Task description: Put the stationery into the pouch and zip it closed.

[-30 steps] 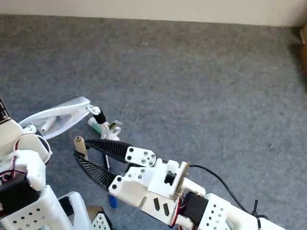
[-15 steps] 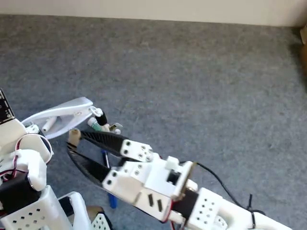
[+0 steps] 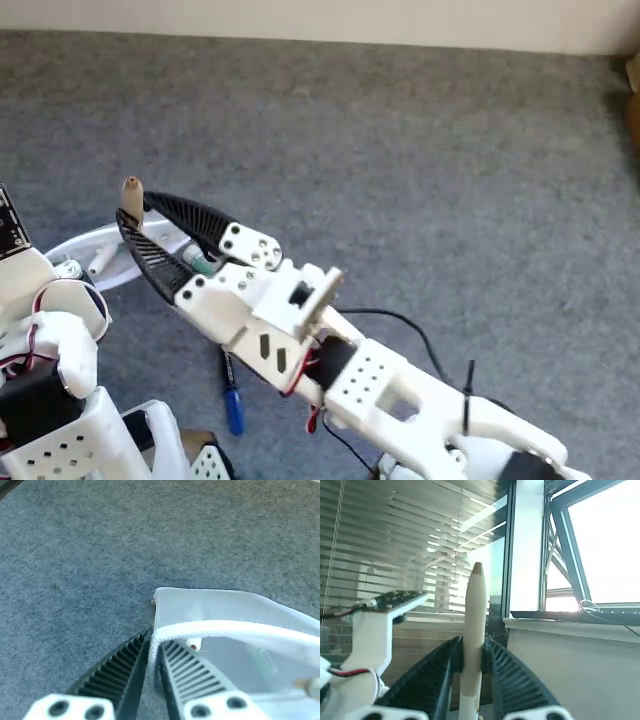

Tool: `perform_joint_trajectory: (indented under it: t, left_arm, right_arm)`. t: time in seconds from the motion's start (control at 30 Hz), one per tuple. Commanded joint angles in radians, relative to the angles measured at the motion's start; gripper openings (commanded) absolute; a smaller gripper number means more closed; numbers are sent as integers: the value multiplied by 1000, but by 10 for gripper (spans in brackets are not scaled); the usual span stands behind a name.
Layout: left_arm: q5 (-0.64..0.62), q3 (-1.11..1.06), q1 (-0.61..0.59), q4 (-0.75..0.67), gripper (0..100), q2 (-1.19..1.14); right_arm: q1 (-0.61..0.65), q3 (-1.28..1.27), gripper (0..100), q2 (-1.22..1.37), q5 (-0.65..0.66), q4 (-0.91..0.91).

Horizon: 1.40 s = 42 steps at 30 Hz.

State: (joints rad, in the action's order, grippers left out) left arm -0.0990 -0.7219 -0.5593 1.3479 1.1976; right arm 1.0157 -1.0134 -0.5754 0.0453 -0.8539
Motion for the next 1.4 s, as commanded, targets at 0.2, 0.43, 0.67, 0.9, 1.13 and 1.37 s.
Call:
perform_joint_trajectory:
  t: [0.2,0.43,0.67,0.9,1.13,1.37]
  left_arm:
    - [6,-5,24,-23,6,-15]
    - [6,-5,22,-23,6,-15]
    - [8,-5,21,-23,6,-15]
    - [8,-5,21,-21,6,-15]
    - [8,-7,21,-21,6,-15]
    - [8,-7,21,-21,6,-15]
  right_arm:
    - [-15,61,5,130,0,-101]
    - [45,-25,5,142,264,-101]
    - [82,-64,6,148,373,-101]
    - [82,-119,91,150,371,-99]
    - [82,-143,119,142,371,-99]
    - [79,-145,119,145,371,-99]
